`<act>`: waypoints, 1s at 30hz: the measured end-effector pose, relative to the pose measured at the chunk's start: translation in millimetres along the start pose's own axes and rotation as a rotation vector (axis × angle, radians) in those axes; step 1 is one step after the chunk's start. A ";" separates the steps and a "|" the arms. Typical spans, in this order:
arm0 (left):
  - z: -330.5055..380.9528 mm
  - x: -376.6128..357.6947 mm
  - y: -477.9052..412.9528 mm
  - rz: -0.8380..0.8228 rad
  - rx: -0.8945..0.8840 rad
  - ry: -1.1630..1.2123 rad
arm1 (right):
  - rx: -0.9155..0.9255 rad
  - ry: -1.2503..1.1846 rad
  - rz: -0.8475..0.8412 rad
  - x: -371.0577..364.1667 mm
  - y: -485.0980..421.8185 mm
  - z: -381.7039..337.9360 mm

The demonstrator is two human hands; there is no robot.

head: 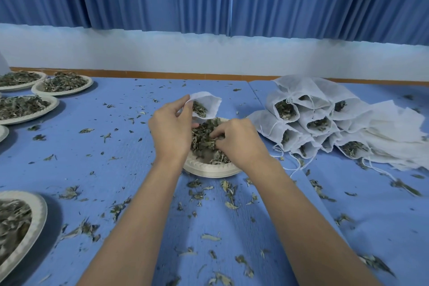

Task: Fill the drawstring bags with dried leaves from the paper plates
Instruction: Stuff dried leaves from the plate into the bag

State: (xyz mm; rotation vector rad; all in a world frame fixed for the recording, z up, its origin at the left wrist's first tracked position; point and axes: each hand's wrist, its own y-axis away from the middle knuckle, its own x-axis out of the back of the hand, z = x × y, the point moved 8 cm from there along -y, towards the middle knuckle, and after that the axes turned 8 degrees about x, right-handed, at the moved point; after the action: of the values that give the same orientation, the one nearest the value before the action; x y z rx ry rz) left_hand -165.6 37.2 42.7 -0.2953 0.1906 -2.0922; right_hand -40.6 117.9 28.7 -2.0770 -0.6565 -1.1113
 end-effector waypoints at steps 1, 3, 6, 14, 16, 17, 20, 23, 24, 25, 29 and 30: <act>0.3 -1.7 0.3 -0.005 -0.012 -0.023 | -0.024 -0.084 0.044 3.9 0.7 4.1; 2.4 -5.6 2.1 -0.018 -0.050 -0.061 | -0.082 -0.253 0.125 14.6 1.4 13.9; 4.9 -10.7 3.2 -0.029 -0.096 -0.100 | -0.137 -0.374 0.089 27.8 1.8 22.1; 5.6 -20.5 7.7 -0.064 -0.140 -0.195 | -0.099 -0.628 0.002 32.4 4.8 13.0; 6.4 -21.4 8.8 -0.074 -0.136 -0.209 | -0.100 -0.710 0.102 36.7 1.6 16.0; 6.3 -21.3 8.8 -0.075 -0.125 -0.214 | -0.106 -0.722 0.140 37.2 0.7 17.5; 8.0 -21.1 10.1 -0.079 -0.102 -0.203 | -0.136 -0.605 0.210 31.5 1.2 20.9; 11.0 -26.4 14.0 -0.120 -0.109 -0.215 | -0.159 -0.541 0.296 24.9 2.2 23.7; 11.1 -27.6 14.5 -0.125 -0.112 -0.207 | -0.161 -0.517 0.330 25.4 2.2 24.1; 11.6 -27.9 15.1 -0.123 -0.115 -0.188 | -0.162 -0.493 0.356 26.1 1.9 24.0; 17.1 -31.8 22.3 -0.109 -0.201 -0.257 | -0.206 -0.489 0.414 25.5 3.3 26.3; 17.9 -33.8 23.8 -0.111 -0.226 -0.299 | -0.222 -0.495 0.426 25.1 4.0 27.3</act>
State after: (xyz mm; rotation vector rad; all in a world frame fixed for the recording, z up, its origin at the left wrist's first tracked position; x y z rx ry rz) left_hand -124.3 53.8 49.3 -0.7648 0.2355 -2.1074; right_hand -11.2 138.9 37.8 -2.5563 -0.2901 -0.4456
